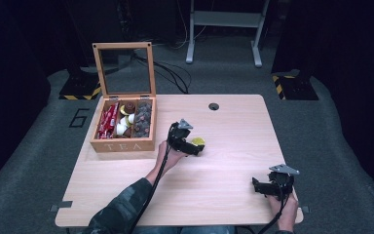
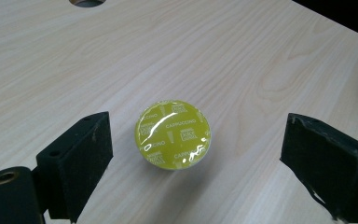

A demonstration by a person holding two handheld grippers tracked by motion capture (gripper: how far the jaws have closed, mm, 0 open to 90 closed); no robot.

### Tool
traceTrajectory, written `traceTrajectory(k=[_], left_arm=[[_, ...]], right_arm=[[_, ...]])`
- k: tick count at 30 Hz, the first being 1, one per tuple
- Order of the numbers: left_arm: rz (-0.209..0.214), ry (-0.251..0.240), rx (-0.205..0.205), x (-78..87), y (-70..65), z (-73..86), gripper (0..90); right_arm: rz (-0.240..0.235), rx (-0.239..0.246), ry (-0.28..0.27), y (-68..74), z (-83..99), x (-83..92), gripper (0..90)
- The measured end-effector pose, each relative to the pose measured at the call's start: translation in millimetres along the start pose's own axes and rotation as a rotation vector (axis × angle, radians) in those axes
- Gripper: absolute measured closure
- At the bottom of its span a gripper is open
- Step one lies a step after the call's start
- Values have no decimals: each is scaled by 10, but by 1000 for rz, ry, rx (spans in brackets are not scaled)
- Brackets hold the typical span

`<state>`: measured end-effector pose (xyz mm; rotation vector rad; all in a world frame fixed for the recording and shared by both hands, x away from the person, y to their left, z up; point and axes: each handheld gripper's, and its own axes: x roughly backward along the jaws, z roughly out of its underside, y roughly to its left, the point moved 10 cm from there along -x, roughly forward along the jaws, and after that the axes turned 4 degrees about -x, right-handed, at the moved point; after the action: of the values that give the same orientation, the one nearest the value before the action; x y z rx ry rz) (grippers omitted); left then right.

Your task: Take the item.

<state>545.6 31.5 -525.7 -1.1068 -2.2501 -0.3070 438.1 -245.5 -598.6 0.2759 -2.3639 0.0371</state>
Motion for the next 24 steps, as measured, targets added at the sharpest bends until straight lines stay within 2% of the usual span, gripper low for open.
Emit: traceTrajectory(k=[5,14,20,21,24], left_arm=[[8,-13,-16,186,-28,37,80],[-15,-31,-40,474,-7,100,79],[-20,-49,-36,712,-6,154,79],[-20,-49,-36,712,-6,154,79],[-32,-49,-48,861,4,237,79]], right_arm=[[2,0,-1,-1,-1,-1,22],[2,0,1,0,1,-1,22],[3,-2,4,0,4,1,22],[3,-2,4,0,4,1,22],[3,-2,4,0,4,1,22]])
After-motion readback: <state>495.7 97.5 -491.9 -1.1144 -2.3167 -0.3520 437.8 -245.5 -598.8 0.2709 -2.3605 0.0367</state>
